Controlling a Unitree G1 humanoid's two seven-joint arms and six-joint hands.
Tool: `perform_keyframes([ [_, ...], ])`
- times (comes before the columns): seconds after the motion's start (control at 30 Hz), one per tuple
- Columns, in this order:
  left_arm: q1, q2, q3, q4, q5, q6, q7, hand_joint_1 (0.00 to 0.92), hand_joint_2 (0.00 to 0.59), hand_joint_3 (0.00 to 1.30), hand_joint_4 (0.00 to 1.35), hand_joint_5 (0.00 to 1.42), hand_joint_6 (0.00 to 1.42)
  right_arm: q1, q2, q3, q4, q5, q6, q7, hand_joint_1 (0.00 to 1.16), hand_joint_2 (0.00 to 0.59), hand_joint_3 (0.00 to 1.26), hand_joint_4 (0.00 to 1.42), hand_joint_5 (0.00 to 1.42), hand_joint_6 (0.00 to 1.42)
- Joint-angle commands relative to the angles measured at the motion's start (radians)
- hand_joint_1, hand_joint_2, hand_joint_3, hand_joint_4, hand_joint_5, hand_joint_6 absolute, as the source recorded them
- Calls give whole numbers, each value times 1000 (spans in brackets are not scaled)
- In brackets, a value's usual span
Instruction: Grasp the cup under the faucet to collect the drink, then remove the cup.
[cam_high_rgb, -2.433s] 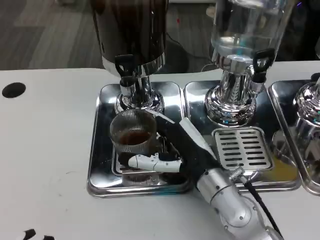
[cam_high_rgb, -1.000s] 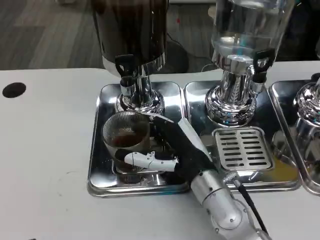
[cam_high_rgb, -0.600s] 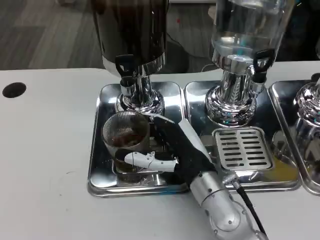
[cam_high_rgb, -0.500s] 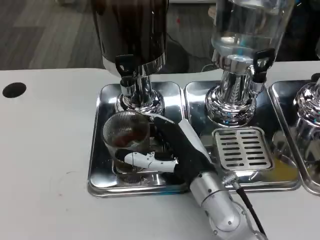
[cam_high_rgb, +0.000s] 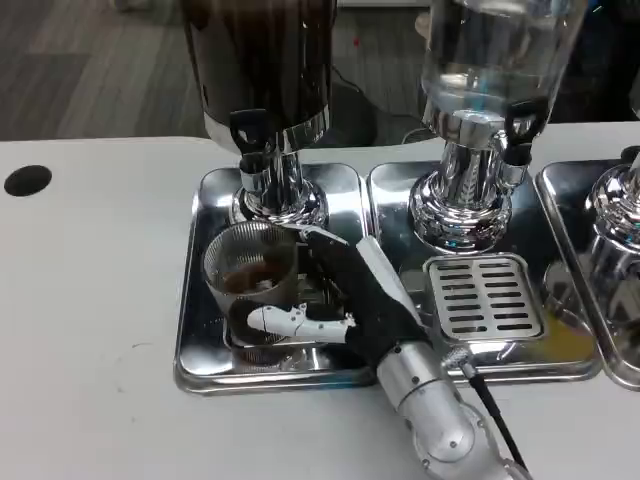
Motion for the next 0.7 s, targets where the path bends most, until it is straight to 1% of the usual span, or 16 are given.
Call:
perform_keyframes([
  [0.03,3,7,4,10,-14,7,-13,0,115,300,130,231,461,-5,12,9,29,-5,0,-6,749,57,322,356,346,217],
  [0.17,0,10,4,12,-17,8,-15,0,115,300,130,231,461,-7,15,7,35,-3,-3,-13,754,59,346,385,374,237],
  [0.27,-5,13,1,16,-18,11,-19,0,113,300,130,231,461,-7,18,6,39,-4,-1,-23,755,74,380,415,402,255],
  [0.4,-13,13,-6,26,-21,15,-23,0,112,300,130,231,461,-6,19,4,42,1,-5,-29,759,80,405,434,417,277],
  [0.7,-32,16,-21,29,-16,29,-34,0,112,300,130,231,461,0,12,-14,33,29,-23,-17,758,90,417,450,439,296],
])
